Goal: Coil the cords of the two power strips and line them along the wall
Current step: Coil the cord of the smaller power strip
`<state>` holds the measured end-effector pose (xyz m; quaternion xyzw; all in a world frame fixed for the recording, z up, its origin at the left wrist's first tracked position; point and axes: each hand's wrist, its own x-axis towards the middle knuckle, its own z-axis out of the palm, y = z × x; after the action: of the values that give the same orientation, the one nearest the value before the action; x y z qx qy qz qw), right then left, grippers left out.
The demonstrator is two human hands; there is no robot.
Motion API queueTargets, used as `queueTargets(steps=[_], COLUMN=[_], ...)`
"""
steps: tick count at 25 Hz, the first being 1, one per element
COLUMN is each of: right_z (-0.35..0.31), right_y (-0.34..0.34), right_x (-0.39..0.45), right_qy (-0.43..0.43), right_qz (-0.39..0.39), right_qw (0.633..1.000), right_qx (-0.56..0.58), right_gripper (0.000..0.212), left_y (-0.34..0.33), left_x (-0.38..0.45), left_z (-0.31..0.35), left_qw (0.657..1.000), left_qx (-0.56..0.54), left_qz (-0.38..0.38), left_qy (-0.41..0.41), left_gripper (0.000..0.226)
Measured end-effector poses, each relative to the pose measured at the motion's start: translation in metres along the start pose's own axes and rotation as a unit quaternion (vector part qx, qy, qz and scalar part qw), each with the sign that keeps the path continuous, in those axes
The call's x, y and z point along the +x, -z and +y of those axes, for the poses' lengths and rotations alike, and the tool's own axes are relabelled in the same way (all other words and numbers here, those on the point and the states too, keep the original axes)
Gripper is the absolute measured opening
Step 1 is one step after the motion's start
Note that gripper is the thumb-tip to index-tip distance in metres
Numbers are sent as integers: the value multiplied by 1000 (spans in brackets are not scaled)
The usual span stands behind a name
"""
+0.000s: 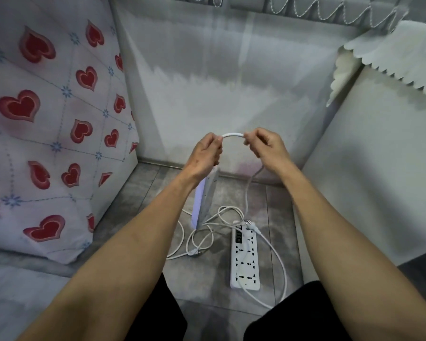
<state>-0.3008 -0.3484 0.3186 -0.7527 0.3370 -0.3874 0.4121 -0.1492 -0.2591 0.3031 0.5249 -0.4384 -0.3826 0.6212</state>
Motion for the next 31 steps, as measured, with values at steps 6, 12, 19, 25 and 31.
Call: queueTargets(steps=[6, 12, 19, 25, 31], right_z=[42, 84, 34, -32, -48], right_y=[19, 28, 8, -37, -33], right_x=[-28, -60, -27, -23, -25], right_qy=[-184, -290, -116, 12, 40], right_qz=[-86, -75, -155, -309, -216], right_qw=[979, 952, 953, 892, 969], right_qx=[13, 61, -233, -330, -109], right_gripper=[38, 32, 27, 26, 23], left_y=[30, 44, 39, 33, 36], left_x=[1, 5, 12, 7, 7], left_z=[-1, 0, -15, -16, -15], left_qw=[989, 975, 988, 994, 995], left_qx=[-79, -145, -43, -32, 25], left_qz=[77, 112, 83, 25, -15], left_qy=[94, 124, 121, 102, 96], left_gripper=[35, 33, 31, 27, 28])
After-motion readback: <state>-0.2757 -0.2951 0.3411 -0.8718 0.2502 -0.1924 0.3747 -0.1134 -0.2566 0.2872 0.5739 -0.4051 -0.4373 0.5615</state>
